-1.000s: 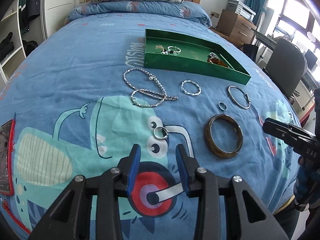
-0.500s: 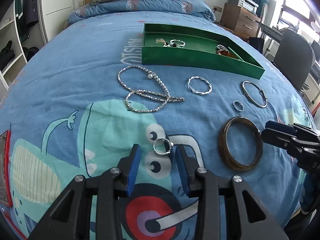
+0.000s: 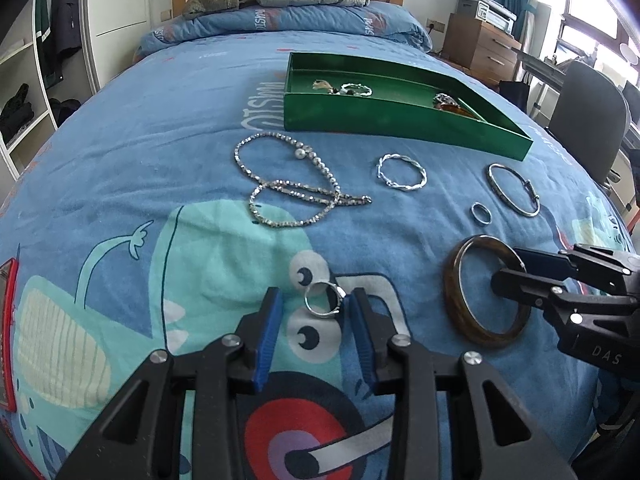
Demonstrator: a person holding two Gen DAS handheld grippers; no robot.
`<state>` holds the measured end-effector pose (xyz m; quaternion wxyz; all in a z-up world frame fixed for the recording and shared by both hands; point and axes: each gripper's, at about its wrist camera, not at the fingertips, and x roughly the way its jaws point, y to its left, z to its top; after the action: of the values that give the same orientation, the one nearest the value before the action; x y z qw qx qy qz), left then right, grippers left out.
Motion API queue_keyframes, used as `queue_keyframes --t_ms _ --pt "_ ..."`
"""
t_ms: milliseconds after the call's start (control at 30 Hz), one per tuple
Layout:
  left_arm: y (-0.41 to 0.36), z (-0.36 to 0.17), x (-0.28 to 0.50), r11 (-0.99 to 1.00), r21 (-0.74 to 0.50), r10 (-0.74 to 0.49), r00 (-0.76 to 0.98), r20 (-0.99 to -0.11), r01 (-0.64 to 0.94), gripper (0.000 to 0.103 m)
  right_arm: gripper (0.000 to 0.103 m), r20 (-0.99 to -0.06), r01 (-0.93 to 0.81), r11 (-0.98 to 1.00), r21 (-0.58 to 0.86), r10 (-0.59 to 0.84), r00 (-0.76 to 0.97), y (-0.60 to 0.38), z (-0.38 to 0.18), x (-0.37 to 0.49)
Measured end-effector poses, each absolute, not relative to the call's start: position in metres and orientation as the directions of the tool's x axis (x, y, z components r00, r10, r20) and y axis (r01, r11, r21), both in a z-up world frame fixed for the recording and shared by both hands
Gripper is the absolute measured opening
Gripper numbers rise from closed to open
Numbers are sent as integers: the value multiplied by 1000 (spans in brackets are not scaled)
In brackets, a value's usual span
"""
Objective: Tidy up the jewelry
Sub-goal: 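Lower the left tool onto the small silver ring while the right tool approaches the brown bangle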
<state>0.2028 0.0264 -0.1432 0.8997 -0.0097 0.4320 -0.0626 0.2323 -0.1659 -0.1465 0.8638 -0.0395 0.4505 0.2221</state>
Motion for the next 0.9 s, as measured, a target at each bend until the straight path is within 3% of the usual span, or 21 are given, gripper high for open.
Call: queue_keyframes --t_ms 433,633,667,900 --pt "27 -146 205 992 -78 -121 633 -764 94 30 28 -795 -459 886 64 323 514 -156 -156 237" --pt "27 -144 207 994 -71 -107 631 -769 82 23 14 -789 -427 902 68 311 530 -160 -154 235" --pt "26 -144 206 994 -68 -104 630 -770 82 19 13 -787 -422 904 71 311 533 -160 -154 235" --pt "23 -139 205 996 -58 -88 622 -778 68 18 11 -778 -390 918 73 297 554 -162 -148 226"
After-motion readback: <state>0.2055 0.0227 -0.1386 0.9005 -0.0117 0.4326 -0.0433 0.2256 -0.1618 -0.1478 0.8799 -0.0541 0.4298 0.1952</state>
